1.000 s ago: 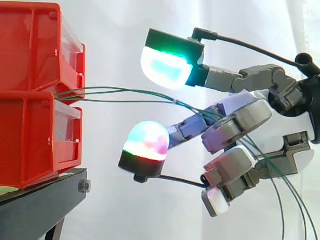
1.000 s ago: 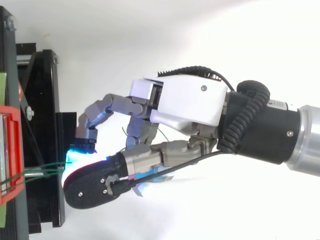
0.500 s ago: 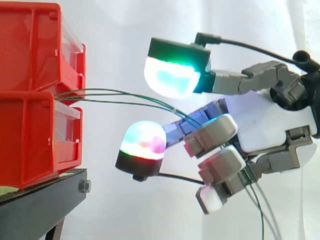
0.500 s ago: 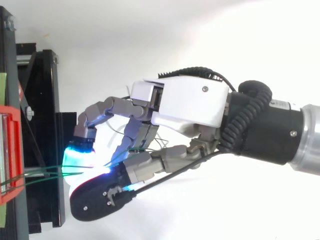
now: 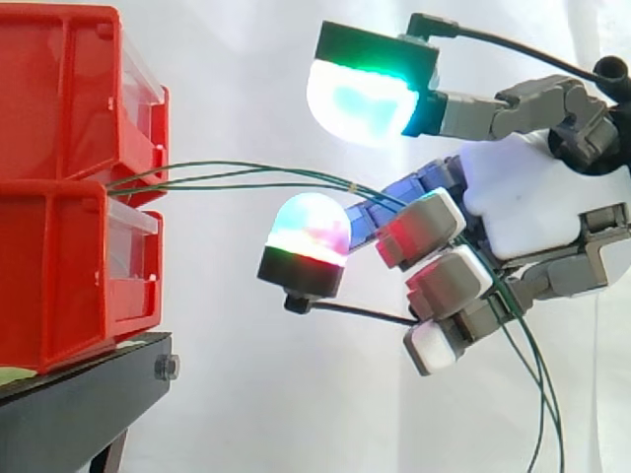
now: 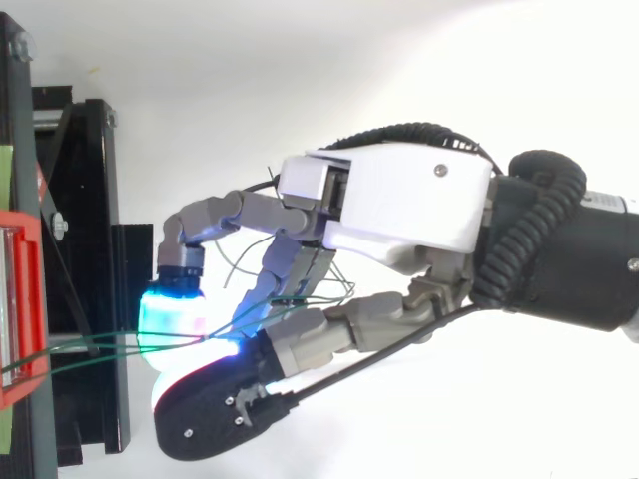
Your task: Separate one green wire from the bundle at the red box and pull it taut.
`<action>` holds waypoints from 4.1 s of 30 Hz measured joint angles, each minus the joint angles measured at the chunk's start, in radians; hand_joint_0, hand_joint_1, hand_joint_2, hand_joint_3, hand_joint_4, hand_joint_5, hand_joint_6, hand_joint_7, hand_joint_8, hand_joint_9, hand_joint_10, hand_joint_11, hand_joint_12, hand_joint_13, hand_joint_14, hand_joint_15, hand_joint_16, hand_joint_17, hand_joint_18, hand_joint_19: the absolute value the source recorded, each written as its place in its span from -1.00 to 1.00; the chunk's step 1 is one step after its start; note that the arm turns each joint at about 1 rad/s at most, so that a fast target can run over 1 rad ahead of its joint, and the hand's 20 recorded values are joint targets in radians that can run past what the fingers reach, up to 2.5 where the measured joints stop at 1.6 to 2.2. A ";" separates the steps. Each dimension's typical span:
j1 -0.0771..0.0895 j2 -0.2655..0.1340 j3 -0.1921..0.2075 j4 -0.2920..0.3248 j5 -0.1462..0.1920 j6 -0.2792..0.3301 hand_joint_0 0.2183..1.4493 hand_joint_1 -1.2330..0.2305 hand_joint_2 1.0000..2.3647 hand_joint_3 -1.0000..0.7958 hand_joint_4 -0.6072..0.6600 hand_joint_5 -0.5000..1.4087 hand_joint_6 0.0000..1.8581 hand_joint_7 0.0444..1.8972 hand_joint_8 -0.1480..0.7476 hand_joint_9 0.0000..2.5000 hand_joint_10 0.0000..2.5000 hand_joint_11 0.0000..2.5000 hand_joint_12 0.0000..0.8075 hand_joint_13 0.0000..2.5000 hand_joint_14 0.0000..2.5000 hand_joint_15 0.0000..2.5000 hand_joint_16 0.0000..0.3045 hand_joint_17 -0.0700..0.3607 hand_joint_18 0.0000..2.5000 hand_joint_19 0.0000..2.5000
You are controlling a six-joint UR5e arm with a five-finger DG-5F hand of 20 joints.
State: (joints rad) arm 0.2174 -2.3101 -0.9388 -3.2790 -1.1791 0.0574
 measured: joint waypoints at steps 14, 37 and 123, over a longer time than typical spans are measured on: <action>-0.011 0.024 0.000 -0.074 -0.023 -0.031 -0.33 -0.18 -0.98 -0.23 0.21 -0.58 -0.45 0.33 -0.09 0.01 -0.98 -0.17 -0.14 -0.07 -0.98 -0.32 -0.66 -0.14 -0.39 -0.44; -0.015 0.054 0.000 -0.117 -0.023 -0.059 -0.35 -0.23 -0.98 -0.16 0.18 -0.67 -0.04 -0.06 -0.09 0.02 -0.98 -0.03 -0.11 -0.05 -0.98 -0.31 -0.65 -0.12 -0.37 -0.44; -0.019 0.059 -0.002 -0.139 -0.023 -0.067 -0.34 -0.32 -0.98 -0.19 0.08 -0.63 -0.03 0.11 -0.11 0.13 -0.98 0.13 -0.12 -0.04 -0.98 -0.29 -0.67 -0.14 -0.37 -0.44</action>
State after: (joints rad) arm 0.1979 -2.2516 -0.9403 -3.4177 -1.2016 -0.0093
